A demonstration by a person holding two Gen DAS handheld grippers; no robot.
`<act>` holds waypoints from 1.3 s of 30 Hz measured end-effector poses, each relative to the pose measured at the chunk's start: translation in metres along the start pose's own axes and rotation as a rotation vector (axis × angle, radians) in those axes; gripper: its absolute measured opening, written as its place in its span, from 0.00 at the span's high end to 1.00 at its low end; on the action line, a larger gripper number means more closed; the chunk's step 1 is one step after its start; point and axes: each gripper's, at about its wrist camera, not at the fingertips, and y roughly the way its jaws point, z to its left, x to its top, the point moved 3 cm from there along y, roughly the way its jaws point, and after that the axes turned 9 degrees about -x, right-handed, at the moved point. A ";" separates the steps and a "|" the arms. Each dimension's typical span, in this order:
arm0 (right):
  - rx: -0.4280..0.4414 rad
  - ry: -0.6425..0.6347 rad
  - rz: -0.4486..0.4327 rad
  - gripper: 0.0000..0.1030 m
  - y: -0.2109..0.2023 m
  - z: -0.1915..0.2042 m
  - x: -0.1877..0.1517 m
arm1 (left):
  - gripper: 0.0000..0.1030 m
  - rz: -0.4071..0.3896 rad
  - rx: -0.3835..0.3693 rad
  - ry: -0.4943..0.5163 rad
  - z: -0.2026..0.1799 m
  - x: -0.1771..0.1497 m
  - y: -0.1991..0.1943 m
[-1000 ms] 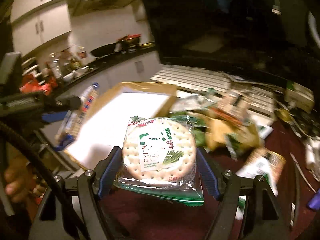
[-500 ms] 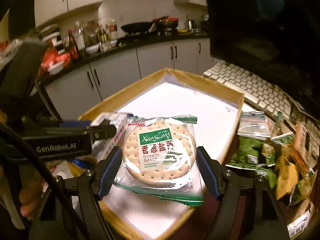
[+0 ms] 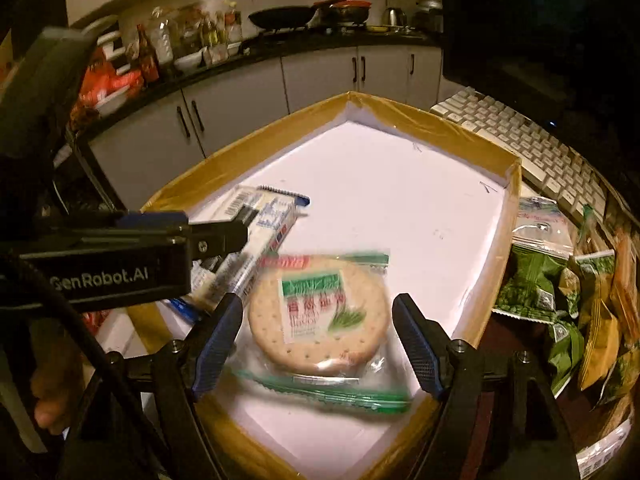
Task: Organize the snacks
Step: 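Carry both packs into the tray and open both tools to release them, then move the right tool to the white-green sachet and grasp it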
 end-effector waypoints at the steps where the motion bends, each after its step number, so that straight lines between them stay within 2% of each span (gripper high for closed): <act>1: -0.008 0.017 -0.023 0.23 -0.005 -0.003 0.001 | 0.35 -0.003 0.001 -0.002 0.000 0.000 -0.001; 9: 0.010 0.121 -0.174 0.23 -0.056 -0.030 -0.012 | 0.26 -0.064 -0.046 0.006 -0.020 -0.001 -0.026; 13: 0.059 0.166 -0.151 0.23 -0.072 -0.049 -0.034 | 0.20 -0.103 -0.089 0.054 -0.047 -0.006 -0.039; 19: 0.124 0.278 -0.148 0.23 -0.098 -0.082 -0.067 | 0.19 -0.107 -0.158 0.116 -0.093 -0.019 -0.047; 24: 0.068 0.364 -0.168 0.23 -0.113 -0.109 -0.080 | 0.19 -0.082 -0.192 0.166 -0.126 -0.026 -0.045; 28: 0.041 0.412 -0.144 0.23 -0.110 -0.121 -0.091 | 0.19 -0.077 -0.221 0.219 -0.146 -0.033 -0.046; 35: 0.005 0.439 -0.068 0.26 -0.100 -0.132 -0.108 | 0.19 -0.069 -0.238 0.240 -0.155 -0.044 -0.043; 39: -0.043 0.500 -0.074 0.33 -0.109 -0.146 -0.119 | 0.19 -0.053 -0.239 0.238 -0.159 -0.046 -0.038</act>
